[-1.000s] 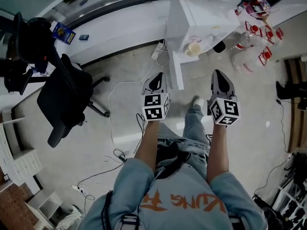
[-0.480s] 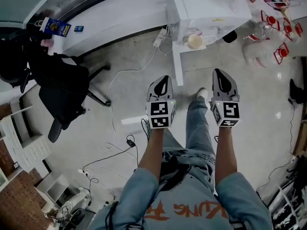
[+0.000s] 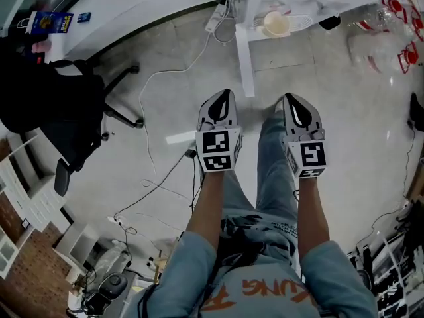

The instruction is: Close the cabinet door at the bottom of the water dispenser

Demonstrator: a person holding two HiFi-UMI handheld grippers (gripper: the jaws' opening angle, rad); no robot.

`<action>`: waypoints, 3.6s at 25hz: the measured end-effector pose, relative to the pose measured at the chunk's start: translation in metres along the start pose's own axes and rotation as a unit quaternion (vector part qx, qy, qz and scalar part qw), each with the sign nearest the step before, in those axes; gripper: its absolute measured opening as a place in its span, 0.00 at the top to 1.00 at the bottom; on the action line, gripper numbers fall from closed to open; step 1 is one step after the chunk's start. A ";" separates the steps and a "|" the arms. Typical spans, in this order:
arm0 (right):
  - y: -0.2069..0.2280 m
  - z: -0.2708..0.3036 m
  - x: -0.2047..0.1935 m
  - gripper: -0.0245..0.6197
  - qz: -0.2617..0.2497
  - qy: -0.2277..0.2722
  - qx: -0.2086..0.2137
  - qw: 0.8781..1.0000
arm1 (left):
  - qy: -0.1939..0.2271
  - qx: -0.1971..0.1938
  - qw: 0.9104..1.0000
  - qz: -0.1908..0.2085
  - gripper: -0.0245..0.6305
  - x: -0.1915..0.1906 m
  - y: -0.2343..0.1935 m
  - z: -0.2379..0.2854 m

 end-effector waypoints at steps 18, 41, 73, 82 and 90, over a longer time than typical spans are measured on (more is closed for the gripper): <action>-0.004 0.072 -0.123 0.91 -0.010 -0.037 0.052 0.998 | -0.033 -0.017 0.999 0.026 0.95 -0.111 -0.001 0.056; -0.025 0.145 -0.247 0.68 -0.015 -0.086 0.056 0.995 | -0.041 -0.023 0.998 0.028 0.95 -0.175 -0.013 0.099; 0.055 0.130 -0.249 0.67 0.030 -0.079 0.028 0.996 | -0.071 -0.029 0.996 0.047 0.95 -0.166 0.045 0.151; 0.108 0.126 -0.240 0.67 0.016 -0.070 0.004 0.997 | -0.079 -0.046 0.994 0.062 0.95 -0.156 0.077 0.175; 0.149 0.135 -0.225 0.67 0.000 -0.059 -0.011 0.998 | -0.082 -0.050 0.993 0.064 0.95 -0.148 0.097 0.197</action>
Point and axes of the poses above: the fingertips, and each gripper's own axes: z forward along the fingers, y to its right, x out of its top, the point moved 7 cm from there along -z, backward along the fingers, and after that the axes turned 6 degrees about z, right-handed, at the moved point
